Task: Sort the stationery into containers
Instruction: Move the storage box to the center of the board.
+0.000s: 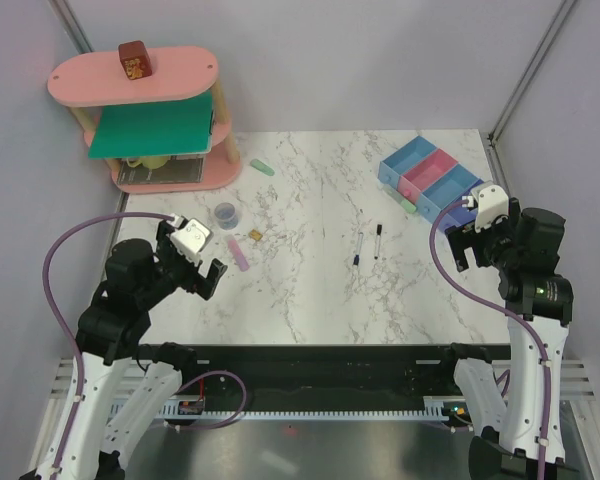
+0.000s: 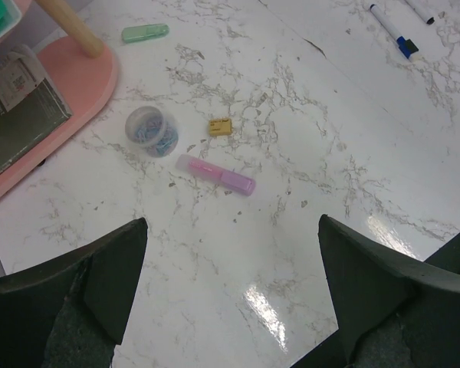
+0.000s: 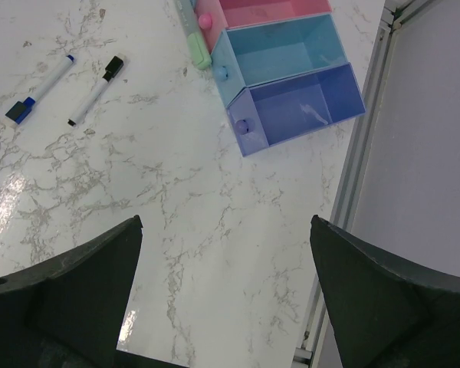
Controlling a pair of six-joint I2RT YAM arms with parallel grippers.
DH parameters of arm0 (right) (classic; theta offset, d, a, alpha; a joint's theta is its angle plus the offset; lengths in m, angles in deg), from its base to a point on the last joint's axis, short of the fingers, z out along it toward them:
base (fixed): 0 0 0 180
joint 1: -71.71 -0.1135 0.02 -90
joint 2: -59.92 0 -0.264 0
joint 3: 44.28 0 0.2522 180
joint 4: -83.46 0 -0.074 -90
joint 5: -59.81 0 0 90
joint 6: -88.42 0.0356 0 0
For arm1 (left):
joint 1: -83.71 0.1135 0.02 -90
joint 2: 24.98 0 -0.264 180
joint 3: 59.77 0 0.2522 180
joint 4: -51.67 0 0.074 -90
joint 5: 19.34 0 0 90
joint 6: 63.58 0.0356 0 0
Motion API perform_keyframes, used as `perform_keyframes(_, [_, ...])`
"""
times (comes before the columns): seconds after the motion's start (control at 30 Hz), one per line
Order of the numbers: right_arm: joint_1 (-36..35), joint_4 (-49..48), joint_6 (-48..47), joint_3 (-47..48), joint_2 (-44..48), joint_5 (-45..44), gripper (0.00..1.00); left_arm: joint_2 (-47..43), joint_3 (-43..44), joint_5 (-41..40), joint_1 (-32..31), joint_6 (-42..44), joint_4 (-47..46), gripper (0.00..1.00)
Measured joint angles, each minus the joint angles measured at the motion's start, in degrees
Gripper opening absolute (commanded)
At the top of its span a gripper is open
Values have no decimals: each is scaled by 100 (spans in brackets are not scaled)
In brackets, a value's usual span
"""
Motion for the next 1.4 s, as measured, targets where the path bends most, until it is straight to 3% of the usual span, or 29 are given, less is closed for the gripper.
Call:
perform_keyframes(0.57, [0, -39, 227, 57, -289, -162, 98, 90, -11, 87, 0, 2, 2, 100])
perform_keyframes(0.93, [0, -763, 1613, 916, -2656, -892, 93, 111, -9, 107, -2, 15, 2, 100])
perform_keyframes(1.4, [-260, -1941, 3012, 2024, -5062, -1034, 91, 120, -9, 103, -2, 164, 2, 100])
